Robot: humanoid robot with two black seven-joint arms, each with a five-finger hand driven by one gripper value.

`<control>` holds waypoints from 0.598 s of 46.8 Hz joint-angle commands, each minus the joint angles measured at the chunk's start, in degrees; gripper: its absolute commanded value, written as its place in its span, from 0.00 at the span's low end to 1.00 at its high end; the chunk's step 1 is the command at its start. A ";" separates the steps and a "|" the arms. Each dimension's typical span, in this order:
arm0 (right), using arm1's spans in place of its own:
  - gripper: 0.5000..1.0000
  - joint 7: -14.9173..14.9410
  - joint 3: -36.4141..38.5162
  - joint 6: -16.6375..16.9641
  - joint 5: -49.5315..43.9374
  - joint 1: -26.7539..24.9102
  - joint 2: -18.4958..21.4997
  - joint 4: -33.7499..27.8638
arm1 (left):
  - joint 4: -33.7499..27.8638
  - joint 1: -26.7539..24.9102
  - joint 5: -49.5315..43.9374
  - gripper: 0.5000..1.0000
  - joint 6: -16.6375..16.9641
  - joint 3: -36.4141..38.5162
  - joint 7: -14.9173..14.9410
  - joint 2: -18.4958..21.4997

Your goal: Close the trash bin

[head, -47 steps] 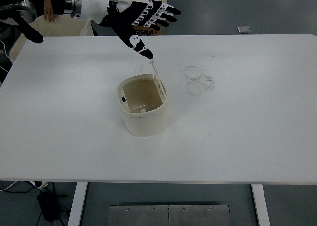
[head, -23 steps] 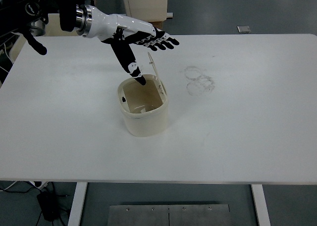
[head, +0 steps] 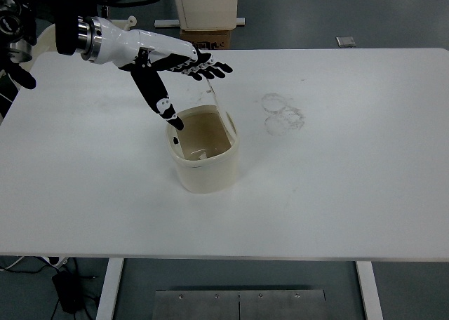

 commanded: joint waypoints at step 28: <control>0.99 -0.02 0.02 0.00 0.00 -0.02 0.00 0.00 | -0.09 -0.39 0.44 1.00 0.00 1.67 -0.01 1.34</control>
